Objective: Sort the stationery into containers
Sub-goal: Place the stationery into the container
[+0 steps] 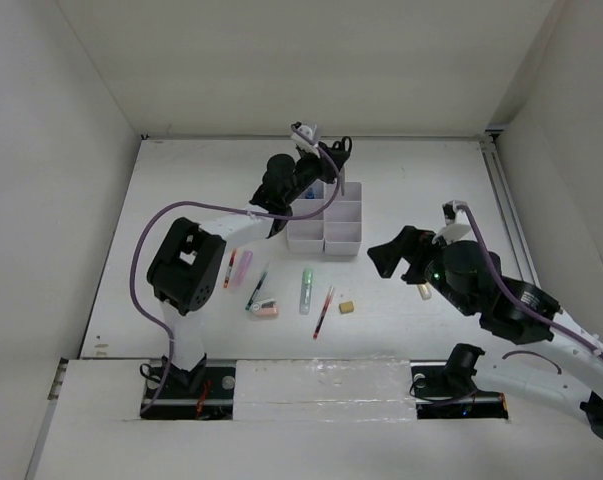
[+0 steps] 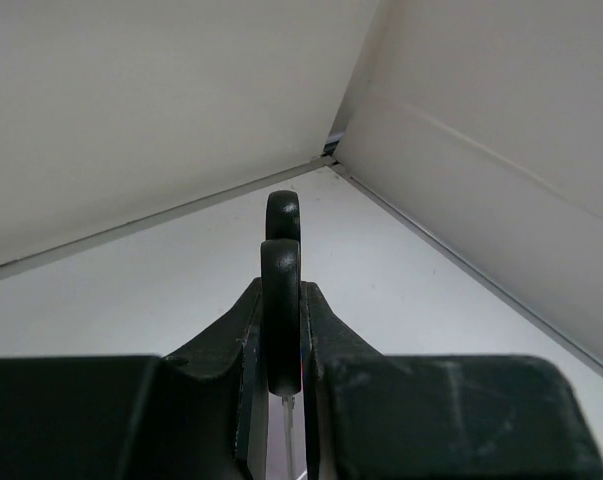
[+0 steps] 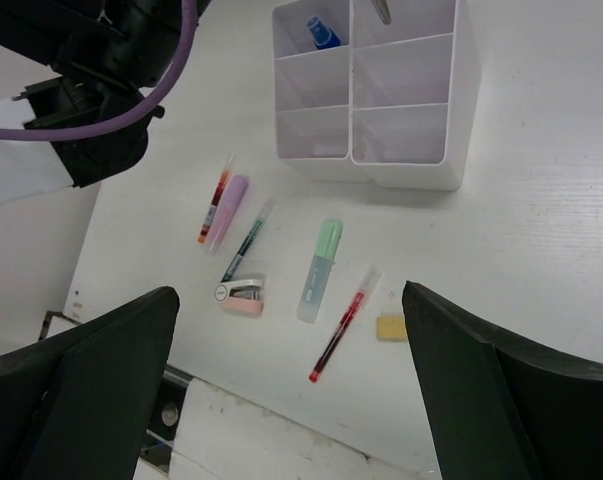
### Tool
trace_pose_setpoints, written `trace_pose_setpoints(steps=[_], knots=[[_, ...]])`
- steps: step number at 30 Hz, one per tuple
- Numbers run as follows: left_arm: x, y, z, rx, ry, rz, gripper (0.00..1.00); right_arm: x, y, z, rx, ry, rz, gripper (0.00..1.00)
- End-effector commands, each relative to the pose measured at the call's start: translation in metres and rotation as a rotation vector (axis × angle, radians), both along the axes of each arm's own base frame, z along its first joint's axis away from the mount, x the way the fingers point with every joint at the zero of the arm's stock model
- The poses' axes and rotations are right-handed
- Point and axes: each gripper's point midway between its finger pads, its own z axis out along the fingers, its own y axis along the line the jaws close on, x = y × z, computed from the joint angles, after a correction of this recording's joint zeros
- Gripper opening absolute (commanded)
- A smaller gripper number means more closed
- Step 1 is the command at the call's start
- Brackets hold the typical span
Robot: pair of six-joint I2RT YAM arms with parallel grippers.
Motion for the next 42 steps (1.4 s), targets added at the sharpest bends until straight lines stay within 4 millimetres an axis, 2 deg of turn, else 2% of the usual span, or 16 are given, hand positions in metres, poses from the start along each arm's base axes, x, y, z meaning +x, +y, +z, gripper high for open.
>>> trace_pose_setpoints(steps=[1,4,8,10,11,17,21,28,31,33,34,35,36,37,39,42], knots=[[-0.008,-0.005,0.055,-0.098,-0.196,-0.039,0.0,-0.004,-0.013,0.007,0.012,-0.03,-0.022,1.0],[-0.005,-0.009,0.051,-0.099,-0.204,-0.051,0.0,-0.01,-0.017,0.013,0.052,-0.071,0.002,1.0],[0.001,-0.014,0.033,-0.074,-0.189,-0.058,0.0,-0.014,-0.023,0.019,0.086,-0.094,0.002,1.0],[0.0,-0.013,0.039,-0.08,-0.217,-0.054,0.0,-0.014,-0.024,0.016,0.068,-0.092,0.004,1.0],[0.0,-0.013,0.029,-0.073,-0.206,-0.055,0.0,-0.015,-0.025,0.018,0.076,-0.097,0.004,1.0],[0.002,-0.012,0.013,-0.062,-0.199,-0.042,0.0,-0.016,-0.028,0.018,0.053,-0.1,0.009,1.0],[0.006,-0.013,0.001,-0.052,-0.179,-0.034,0.0,-0.018,-0.03,0.028,0.076,-0.116,0.008,1.0],[0.008,-0.012,-0.01,-0.043,-0.161,-0.026,0.0,-0.019,-0.03,0.026,0.063,-0.113,0.02,1.0],[0.006,-0.011,-0.019,-0.038,-0.138,-0.028,0.12,-0.019,-0.03,0.026,0.063,-0.113,0.02,1.0],[0.005,-0.011,-0.024,-0.031,-0.128,-0.028,0.26,-0.018,-0.032,0.026,0.061,-0.116,0.01,1.0],[0.002,-0.011,-0.014,-0.044,-0.151,-0.038,0.32,-0.018,-0.032,0.026,0.061,-0.116,0.009,1.0],[0.0,-0.01,-0.016,-0.052,-0.146,-0.041,0.38,-0.017,-0.033,0.026,0.059,-0.118,-0.001,1.0],[-0.002,-0.01,-0.021,-0.045,-0.138,-0.05,0.52,-0.017,-0.033,0.026,0.059,-0.118,-0.001,1.0],[-0.004,-0.01,-0.015,-0.058,-0.139,-0.052,0.6,-0.015,-0.033,0.024,0.049,-0.114,-0.009,1.0],[-0.007,-0.007,-0.013,-0.065,-0.151,-0.052,0.69,-0.014,-0.033,0.02,0.039,-0.11,-0.018,1.0],[-0.018,-0.002,0.006,-0.108,-0.159,-0.06,0.94,-0.004,-0.038,0.008,0.025,-0.085,-0.086,1.0]])
